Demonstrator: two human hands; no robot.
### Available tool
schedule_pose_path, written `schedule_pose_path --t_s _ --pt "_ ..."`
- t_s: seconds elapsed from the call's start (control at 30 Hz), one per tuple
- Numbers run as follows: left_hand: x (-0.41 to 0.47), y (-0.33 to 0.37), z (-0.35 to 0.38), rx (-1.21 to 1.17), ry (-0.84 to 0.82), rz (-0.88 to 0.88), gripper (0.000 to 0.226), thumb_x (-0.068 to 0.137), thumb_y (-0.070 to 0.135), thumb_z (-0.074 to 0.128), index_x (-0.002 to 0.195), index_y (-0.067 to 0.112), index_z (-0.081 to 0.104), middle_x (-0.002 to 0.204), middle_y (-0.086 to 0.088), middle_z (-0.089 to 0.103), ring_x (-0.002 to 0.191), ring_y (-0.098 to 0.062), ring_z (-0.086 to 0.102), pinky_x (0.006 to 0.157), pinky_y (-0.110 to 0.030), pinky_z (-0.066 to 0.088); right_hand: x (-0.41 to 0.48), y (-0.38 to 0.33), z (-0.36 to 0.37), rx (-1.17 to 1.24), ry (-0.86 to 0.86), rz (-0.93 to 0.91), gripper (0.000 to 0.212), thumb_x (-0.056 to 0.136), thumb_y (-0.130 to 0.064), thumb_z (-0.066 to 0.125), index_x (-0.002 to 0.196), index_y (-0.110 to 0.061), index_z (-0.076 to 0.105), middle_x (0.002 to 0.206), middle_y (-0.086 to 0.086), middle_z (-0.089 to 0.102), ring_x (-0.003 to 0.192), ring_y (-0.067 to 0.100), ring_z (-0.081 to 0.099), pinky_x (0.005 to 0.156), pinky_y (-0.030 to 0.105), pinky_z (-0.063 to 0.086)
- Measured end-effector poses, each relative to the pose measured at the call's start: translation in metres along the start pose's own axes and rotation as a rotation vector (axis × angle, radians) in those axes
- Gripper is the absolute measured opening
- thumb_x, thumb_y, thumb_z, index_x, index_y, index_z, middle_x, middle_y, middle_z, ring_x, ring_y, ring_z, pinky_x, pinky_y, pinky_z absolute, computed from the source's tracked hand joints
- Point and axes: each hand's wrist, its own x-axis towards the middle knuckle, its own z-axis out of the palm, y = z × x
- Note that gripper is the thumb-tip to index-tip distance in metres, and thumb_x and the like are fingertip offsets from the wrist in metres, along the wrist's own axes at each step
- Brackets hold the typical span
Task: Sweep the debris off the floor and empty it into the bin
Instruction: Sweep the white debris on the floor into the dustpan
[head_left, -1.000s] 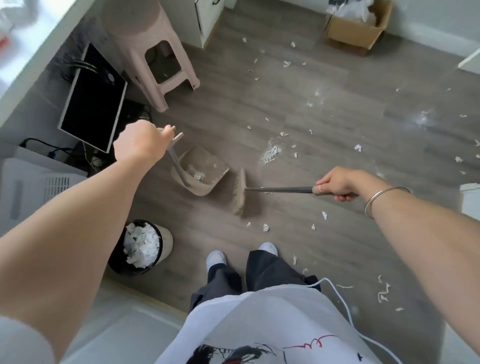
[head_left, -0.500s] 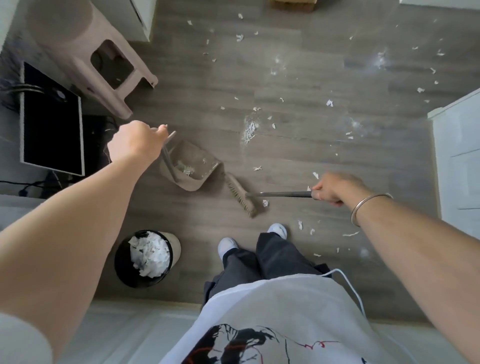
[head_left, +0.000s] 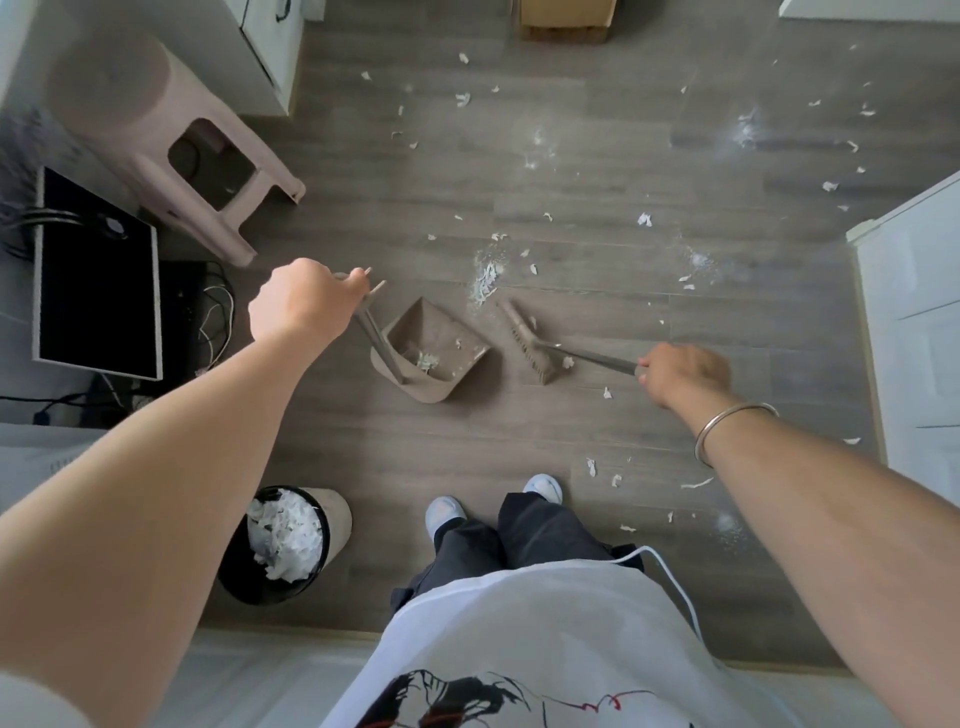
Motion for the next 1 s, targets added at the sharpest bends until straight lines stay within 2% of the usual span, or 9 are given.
schedule_pose_path --t_s 0.23,0.4,0.5,0.6,0.67,0.7,0.8,0.93,1.0 --pt "0.003 0.059 0.008 0.038 -0.047 0.094 0.051 0.087 0.055 0.05 0.067 0.009 0.059 0.07 -0.008 0.062 0.07 -0.032 0.063 0.068 -0.034 0.047 0.023 0.056 -0.032 0.273 -0.005 0.09 0.039 0.092 -0.038 0.052 0.13 -0.032 0.061 0.137 0.003 0.057 0.123 0.03 0.055 0.094 0.032 0.045" --pt "0.011 0.099 0.013 0.096 -0.083 0.207 0.05 0.084 0.053 0.051 0.073 0.007 0.065 0.07 -0.008 0.063 0.066 -0.03 0.062 0.061 -0.03 0.045 0.013 0.081 -0.031 0.353 0.001 0.208 0.036 0.093 -0.035 0.052 0.126 -0.027 0.063 0.133 0.005 0.06 0.121 0.03 0.056 0.09 0.033 0.045" --pt "0.023 0.128 0.014 0.139 -0.114 0.306 0.046 0.081 0.052 0.055 0.072 0.008 0.065 0.07 -0.007 0.062 0.062 -0.028 0.059 0.059 -0.028 0.043 -0.003 0.102 -0.019 0.431 -0.05 0.31 0.035 0.09 -0.033 0.053 0.118 -0.017 0.068 0.116 0.014 0.067 0.108 0.033 0.062 0.077 0.031 0.044" --pt "0.033 0.157 0.013 0.166 -0.151 0.419 0.044 0.08 0.053 0.059 0.071 0.01 0.062 0.068 -0.006 0.058 0.061 -0.027 0.055 0.062 -0.029 0.042 -0.03 0.11 -0.01 0.539 -0.061 0.503 0.033 0.088 -0.031 0.06 0.107 -0.004 0.067 0.118 0.018 0.066 0.11 0.034 0.062 0.083 0.034 0.048" --pt "0.037 0.173 0.01 0.185 -0.176 0.501 0.044 0.08 0.054 0.059 0.069 0.011 0.061 0.069 -0.007 0.06 0.063 -0.029 0.057 0.061 -0.029 0.042 -0.048 0.107 -0.008 0.542 -0.092 0.588 0.024 0.089 -0.029 0.06 0.088 -0.006 0.065 0.119 0.016 0.066 0.112 0.032 0.061 0.082 0.034 0.047" --pt "0.038 0.18 0.008 0.202 -0.189 0.552 0.045 0.08 0.053 0.058 0.07 0.01 0.063 0.069 -0.007 0.062 0.062 -0.028 0.057 0.06 -0.029 0.042 -0.058 0.102 -0.007 0.536 -0.119 0.64 0.022 0.09 -0.028 0.059 0.091 -0.007 0.065 0.122 0.014 0.065 0.114 0.031 0.06 0.084 0.034 0.046" --pt "0.039 0.202 0.003 0.241 -0.227 0.704 0.044 0.081 0.052 0.059 0.072 0.01 0.066 0.069 -0.007 0.061 0.058 -0.025 0.055 0.06 -0.029 0.043 -0.087 0.083 0.002 0.553 -0.186 0.744 0.046 0.09 -0.026 0.06 0.134 -0.014 0.055 0.142 0.006 0.051 0.13 0.028 0.049 0.102 0.038 0.041" --pt "0.029 0.222 0.008 0.324 -0.259 0.866 0.041 0.083 0.049 0.058 0.063 0.014 0.061 0.065 -0.004 0.058 0.058 -0.025 0.057 0.06 -0.028 0.046 -0.121 0.065 0.035 0.641 -0.204 0.891 0.046 0.088 -0.044 0.054 0.125 -0.017 0.061 0.13 0.01 0.059 0.121 0.031 0.055 0.103 0.042 0.043" --pt "0.021 0.228 0.014 0.362 -0.257 0.919 0.043 0.085 0.052 0.058 0.063 0.014 0.058 0.063 -0.002 0.056 0.058 -0.024 0.056 0.062 -0.029 0.047 -0.14 0.059 0.053 0.68 -0.193 0.983 0.044 0.091 -0.036 0.051 0.128 -0.014 0.057 0.132 0.012 0.056 0.121 0.031 0.055 0.098 0.039 0.044"
